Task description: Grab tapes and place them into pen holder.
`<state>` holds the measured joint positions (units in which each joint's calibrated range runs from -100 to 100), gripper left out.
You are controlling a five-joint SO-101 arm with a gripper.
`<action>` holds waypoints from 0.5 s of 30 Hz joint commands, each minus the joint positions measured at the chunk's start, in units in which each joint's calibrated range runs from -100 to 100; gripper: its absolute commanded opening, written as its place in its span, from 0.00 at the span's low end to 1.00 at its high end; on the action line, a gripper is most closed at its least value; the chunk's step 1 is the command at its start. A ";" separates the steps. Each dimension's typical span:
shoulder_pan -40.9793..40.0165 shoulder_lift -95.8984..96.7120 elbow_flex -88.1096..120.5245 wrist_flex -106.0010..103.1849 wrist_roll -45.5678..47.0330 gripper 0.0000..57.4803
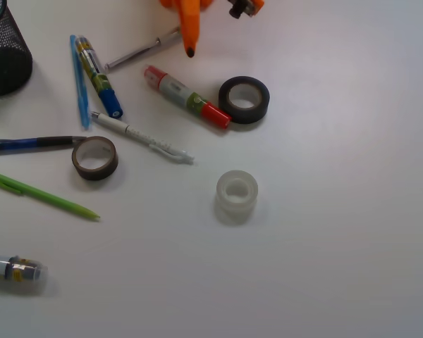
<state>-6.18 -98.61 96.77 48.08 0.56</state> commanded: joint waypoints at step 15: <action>0.16 28.36 -56.64 29.09 -10.31 0.59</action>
<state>-6.03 -85.98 53.01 77.80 -8.91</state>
